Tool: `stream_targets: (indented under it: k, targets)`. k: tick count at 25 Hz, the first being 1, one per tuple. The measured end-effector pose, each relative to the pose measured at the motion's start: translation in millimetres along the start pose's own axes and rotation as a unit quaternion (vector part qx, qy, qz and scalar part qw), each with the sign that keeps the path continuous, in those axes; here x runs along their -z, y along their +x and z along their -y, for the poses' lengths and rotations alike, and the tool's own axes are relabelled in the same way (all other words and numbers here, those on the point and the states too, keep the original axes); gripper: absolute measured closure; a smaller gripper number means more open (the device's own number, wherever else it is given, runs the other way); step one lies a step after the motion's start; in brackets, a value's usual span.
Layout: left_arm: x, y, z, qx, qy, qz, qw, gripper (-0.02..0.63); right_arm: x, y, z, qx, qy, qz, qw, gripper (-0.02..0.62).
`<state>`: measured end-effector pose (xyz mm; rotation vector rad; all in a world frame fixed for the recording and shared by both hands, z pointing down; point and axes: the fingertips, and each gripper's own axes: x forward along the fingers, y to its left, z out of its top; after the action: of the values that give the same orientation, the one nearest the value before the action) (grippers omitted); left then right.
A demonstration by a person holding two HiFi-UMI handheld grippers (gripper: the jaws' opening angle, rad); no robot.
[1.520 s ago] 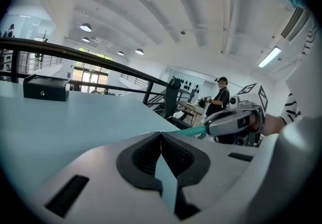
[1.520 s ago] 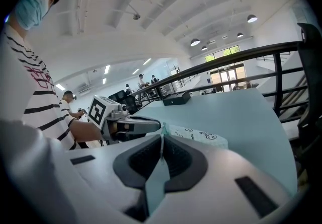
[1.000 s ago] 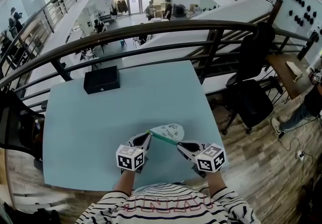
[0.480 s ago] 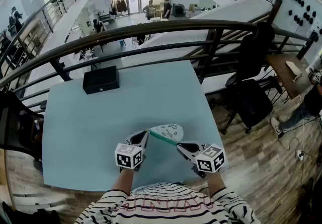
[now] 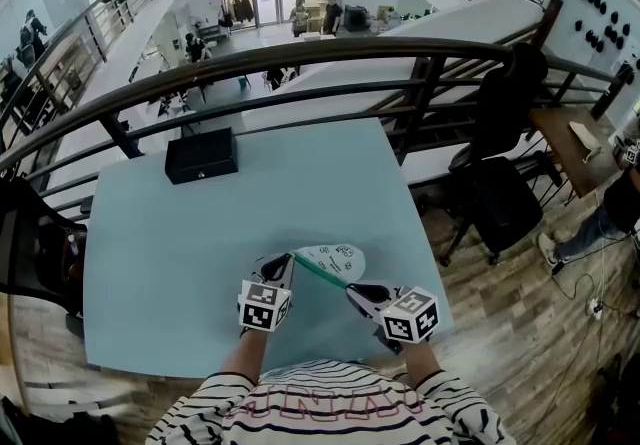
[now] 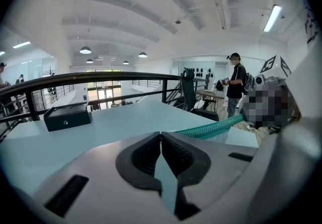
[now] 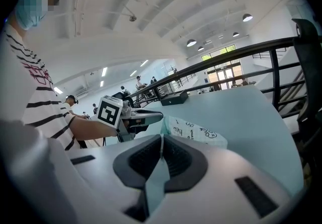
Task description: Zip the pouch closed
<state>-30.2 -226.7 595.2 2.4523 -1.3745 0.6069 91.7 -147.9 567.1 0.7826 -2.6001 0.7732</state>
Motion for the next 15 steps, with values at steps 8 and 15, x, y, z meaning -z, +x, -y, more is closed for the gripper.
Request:
stream_targets:
  k: [8,15]
  targets:
    - [26,5,-9,-0.004,0.025,-0.042,0.9988,0.578,21,20,-9,-0.001,0.004,-0.017,1.000,0.558]
    - [53,2,-10,0.013,0.030,-0.076,0.9966,0.578,45,32,-16,0.019,0.003,-0.031,0.999,0.558]
